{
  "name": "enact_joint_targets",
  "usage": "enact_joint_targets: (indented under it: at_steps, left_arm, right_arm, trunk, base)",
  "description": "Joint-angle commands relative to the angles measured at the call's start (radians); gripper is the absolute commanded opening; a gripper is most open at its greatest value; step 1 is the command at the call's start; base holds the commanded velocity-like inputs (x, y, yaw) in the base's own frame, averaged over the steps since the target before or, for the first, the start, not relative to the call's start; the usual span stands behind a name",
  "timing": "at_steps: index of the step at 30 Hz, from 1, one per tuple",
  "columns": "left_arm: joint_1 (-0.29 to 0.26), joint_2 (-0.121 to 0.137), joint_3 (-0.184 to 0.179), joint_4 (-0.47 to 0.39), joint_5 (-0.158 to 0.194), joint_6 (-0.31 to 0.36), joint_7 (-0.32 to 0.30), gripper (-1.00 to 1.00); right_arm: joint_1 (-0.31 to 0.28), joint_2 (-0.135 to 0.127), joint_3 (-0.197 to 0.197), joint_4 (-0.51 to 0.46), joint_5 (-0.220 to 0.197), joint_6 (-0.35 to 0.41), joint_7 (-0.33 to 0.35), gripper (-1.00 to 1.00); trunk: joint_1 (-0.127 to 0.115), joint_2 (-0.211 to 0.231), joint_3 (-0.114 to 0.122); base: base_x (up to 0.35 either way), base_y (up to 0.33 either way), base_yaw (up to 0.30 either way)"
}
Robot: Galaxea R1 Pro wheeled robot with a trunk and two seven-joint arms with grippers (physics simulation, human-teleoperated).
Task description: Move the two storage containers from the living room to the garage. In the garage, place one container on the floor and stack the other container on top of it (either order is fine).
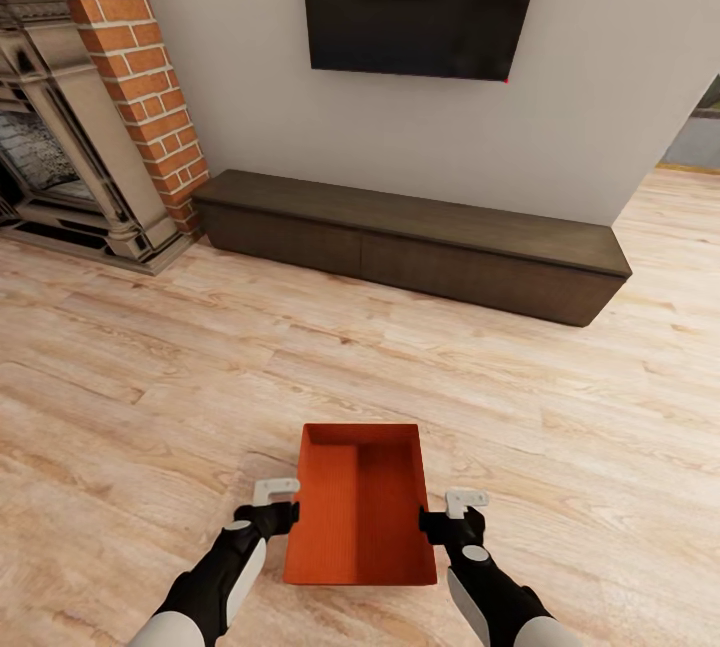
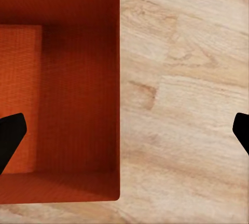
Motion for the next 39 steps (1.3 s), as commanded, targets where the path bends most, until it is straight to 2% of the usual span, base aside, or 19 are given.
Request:
enact_joint_targets:
  at_steps: [1,8,16,28,39]
  left_arm:
    - [0.0,0.0,0.0,-0.004,0.003,0.006,0.009,1.0]
    - [0.0,-0.002,0.007,-0.015,0.007,0.005,0.077,1.0]
    - [0.0,-0.001,0.007,-0.016,0.005,0.006,0.085,1.0]
    - [0.0,-0.002,0.008,-0.014,0.005,0.007,0.086,1.0]
    - [0.0,-0.003,0.001,0.005,0.003,0.007,0.086,1.0]
  right_arm:
    - [-0.001,0.0,0.008,0.001,-0.008,-0.003,-0.006,1.0]
    - [-0.001,0.003,0.009,0.002,-0.01,-0.002,-0.006,1.0]
    - [-0.001,-0.001,0.008,0.001,-0.009,-0.008,-0.006,1.0]
    - [-0.001,0.0,0.005,0.006,-0.015,-0.007,0.004,1.0]
    - [-0.001,0.004,0.004,0.077,-0.016,-0.011,0.007,1.0]
  trunk:
    - [0.0,0.0,-0.001]
    - [0.0,0.0,-0.001]
    - [0.0,0.0,-0.001]
    - [0.046,-0.084,-0.038]
    - [0.088,-0.161,-0.073]
  base:
    - [0.0,0.0,0.0]
    - [0.0,0.0,0.0]
    - [0.0,0.0,0.0]
    - [0.0,0.0,0.0]
    - [0.0,0.0,0.0]
